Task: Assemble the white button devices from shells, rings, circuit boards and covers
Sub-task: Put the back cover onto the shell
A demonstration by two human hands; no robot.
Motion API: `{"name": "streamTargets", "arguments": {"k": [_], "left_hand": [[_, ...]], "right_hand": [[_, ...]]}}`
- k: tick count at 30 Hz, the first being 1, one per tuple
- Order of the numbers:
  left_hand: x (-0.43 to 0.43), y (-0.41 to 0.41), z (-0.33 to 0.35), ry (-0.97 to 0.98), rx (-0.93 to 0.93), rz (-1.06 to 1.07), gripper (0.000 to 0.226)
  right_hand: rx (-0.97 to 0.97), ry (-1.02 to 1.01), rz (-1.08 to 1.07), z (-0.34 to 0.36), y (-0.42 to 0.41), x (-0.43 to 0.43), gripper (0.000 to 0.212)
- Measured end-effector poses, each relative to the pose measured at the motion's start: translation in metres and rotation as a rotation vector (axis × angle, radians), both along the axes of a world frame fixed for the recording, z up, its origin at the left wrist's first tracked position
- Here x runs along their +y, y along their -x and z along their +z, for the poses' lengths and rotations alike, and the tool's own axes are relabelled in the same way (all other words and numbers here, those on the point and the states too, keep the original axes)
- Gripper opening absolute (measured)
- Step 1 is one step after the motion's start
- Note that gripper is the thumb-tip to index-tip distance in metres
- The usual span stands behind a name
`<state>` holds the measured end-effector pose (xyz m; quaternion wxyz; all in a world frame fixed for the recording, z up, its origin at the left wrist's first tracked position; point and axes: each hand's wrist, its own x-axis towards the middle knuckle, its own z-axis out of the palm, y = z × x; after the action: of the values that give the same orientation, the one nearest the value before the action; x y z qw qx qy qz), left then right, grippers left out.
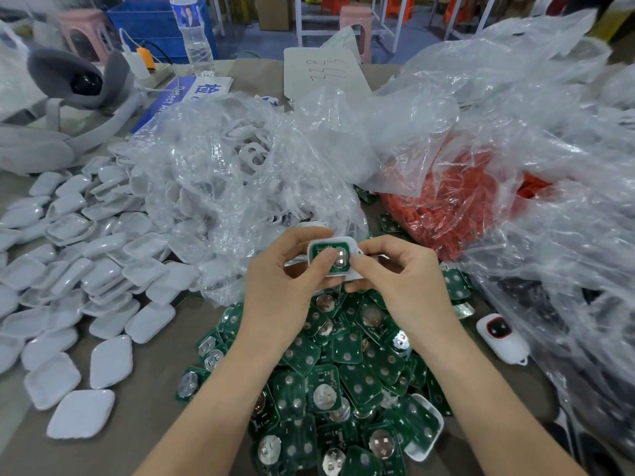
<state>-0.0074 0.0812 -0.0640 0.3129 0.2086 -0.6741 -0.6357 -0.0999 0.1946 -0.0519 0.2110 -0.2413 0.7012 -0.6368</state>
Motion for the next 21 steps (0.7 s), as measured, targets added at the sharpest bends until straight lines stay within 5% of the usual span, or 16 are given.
{"name": "streamTargets", "arguments": {"k": [10, 16, 21], "left_hand": [[0.001, -0.001, 0.004, -0.047, 0.039, -0.016, 0.033], [0.001, 0.0, 0.005, -0.134, 0.05, -0.029, 0.028], [0.0, 0.0, 0.005, -0.186, 0.041, -0.031, 0.027]], "right_hand": [[0.028, 0.006, 0.017, 0.001, -0.001, 0.001, 0.007], [0.128, -0.017, -0.068, 0.0, 0.011, 0.005, 0.028], [0.148, 0.146, -0.071, 0.008, 0.012, 0.008, 0.031]]}}
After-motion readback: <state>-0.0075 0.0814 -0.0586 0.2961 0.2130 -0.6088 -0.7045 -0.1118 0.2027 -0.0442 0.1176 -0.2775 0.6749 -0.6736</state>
